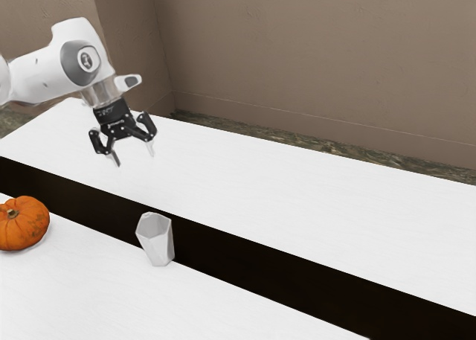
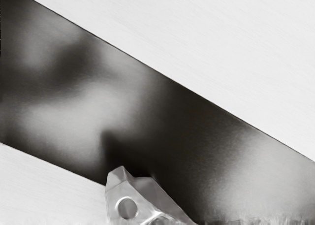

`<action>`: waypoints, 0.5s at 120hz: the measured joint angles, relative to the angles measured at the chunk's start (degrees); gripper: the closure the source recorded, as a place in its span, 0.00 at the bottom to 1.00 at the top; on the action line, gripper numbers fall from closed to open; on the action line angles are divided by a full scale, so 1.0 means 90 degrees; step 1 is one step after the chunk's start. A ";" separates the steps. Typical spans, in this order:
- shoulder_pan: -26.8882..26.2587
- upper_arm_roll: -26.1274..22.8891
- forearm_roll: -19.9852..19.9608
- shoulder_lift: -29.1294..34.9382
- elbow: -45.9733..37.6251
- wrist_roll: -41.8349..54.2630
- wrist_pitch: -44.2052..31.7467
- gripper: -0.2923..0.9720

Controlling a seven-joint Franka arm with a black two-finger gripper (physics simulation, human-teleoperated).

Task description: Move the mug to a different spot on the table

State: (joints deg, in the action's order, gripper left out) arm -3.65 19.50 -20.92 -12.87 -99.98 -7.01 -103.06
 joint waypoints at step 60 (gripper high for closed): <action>-0.0039 -0.0908 0.2107 0.1573 0.0624 0.0975 0.0864 0.23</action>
State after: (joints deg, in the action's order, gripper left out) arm -4.00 11.33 -1.95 1.29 -94.36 1.76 -95.28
